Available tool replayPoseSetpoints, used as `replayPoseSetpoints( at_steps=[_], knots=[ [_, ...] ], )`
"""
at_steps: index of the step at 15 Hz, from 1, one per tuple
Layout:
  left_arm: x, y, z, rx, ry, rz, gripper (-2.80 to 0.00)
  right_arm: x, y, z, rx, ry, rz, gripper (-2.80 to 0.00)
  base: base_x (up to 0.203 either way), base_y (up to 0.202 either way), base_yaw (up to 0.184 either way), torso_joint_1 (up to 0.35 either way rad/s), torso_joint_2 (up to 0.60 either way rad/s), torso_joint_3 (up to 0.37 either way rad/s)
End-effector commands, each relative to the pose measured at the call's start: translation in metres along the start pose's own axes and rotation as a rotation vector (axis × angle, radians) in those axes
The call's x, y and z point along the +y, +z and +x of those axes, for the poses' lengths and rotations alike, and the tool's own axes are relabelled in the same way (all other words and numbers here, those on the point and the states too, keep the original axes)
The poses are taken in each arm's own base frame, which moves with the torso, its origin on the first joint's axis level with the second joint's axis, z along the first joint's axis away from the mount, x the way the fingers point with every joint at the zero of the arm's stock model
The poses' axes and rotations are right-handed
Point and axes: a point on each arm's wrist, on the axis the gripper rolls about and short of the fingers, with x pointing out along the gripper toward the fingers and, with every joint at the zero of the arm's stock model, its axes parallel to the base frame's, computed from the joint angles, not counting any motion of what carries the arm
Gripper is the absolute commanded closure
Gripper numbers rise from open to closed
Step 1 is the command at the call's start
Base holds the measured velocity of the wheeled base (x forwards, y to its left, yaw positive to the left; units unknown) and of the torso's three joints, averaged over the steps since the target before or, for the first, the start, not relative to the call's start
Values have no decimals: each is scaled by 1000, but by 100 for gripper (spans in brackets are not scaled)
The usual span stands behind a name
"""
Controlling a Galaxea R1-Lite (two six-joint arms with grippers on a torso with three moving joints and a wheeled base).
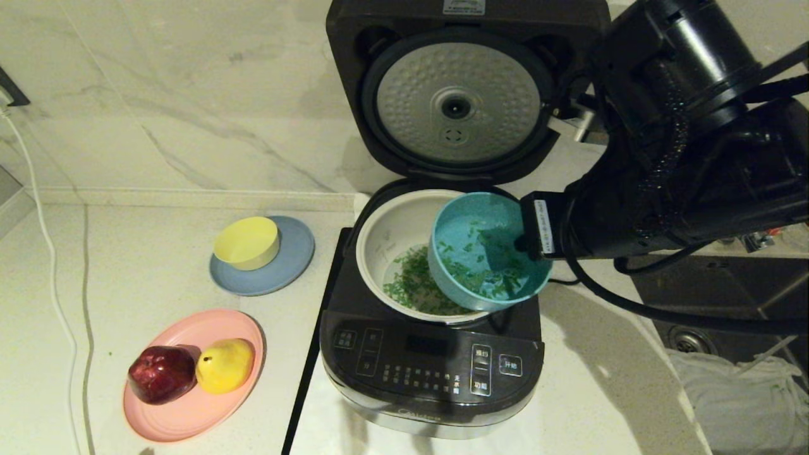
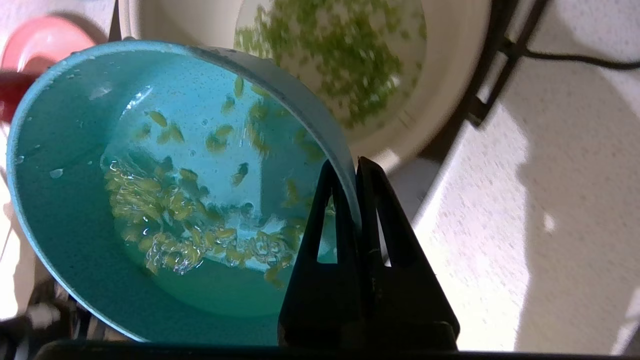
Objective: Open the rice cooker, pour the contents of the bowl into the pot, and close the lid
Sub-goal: Pour the water from the bowl into the rice cooker
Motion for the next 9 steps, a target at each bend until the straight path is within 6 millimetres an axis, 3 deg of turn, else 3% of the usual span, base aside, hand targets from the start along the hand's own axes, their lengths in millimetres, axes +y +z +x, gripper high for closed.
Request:
replayPoseSetpoints(
  at_steps=[1, 9],
  knots=[
    [0, 0, 0, -1, 0, 0, 0, 16, -2, 28, 19, -38, -17, 0, 0, 0, 0, 0, 0, 0],
    [0, 0, 0, -1, 0, 0, 0, 41, -1, 69, -116, -197, -39, 0, 0, 0, 0, 0, 0, 0]
  ],
)
